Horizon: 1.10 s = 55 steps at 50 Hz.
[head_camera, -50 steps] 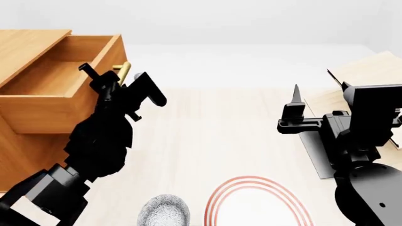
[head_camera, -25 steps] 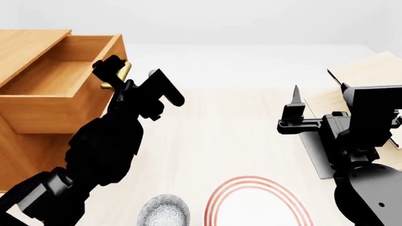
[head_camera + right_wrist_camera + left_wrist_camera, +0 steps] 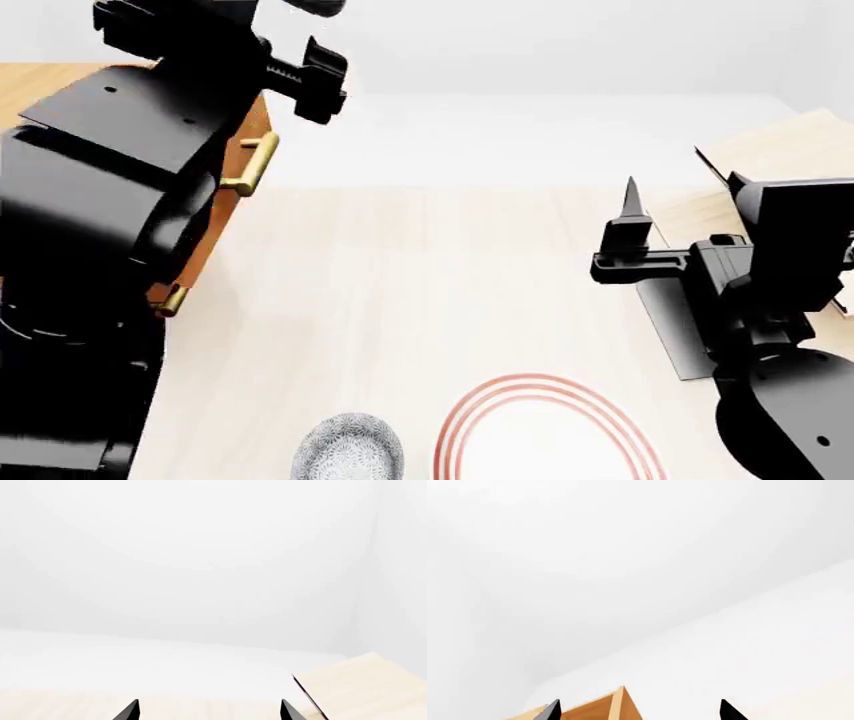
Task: Open the top drawer of the cabinet and put the bowl in it.
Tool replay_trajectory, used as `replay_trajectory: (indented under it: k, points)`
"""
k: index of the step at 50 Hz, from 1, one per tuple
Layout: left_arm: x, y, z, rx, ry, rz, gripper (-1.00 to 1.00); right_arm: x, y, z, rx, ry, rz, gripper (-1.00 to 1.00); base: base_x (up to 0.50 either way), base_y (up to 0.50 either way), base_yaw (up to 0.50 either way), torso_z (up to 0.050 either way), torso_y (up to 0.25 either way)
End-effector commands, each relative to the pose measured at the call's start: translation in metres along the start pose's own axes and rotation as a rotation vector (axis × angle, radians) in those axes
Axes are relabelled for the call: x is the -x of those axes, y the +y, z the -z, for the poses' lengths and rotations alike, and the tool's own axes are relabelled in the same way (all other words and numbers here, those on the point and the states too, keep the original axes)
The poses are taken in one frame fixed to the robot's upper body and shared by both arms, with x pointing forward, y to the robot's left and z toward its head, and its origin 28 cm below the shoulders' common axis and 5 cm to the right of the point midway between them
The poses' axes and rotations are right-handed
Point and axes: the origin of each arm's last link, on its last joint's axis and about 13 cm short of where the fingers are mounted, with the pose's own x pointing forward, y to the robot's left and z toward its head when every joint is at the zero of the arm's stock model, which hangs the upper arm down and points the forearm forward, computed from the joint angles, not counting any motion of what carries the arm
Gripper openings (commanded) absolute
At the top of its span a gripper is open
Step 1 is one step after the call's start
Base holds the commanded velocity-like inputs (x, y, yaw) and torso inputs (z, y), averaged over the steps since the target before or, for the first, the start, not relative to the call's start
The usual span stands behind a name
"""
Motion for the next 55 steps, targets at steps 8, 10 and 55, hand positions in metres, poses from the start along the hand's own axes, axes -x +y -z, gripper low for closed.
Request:
replay_trajectory:
  k: [8,10,55]
  points:
    - [-0.017,0.040,-0.017,0.349,0.150,-0.015,1.00,0.001,0.001,-0.004,0.006,-0.008,-0.003,1.00,0.00,0.00,0.00,0.000,0.000]
    - [-0.021,0.042,-0.014,0.366,0.178,-0.033,1.00,0.001,0.001,-0.003,0.004,-0.006,-0.003,1.00,0.00,0.00,0.00,0.000,0.000]
    - [-0.054,0.039,0.037,0.313,0.503,-0.099,1.00,0.003,0.000,-0.003,0.006,-0.008,0.000,1.00,0.00,0.00,0.00,0.000,0.000]
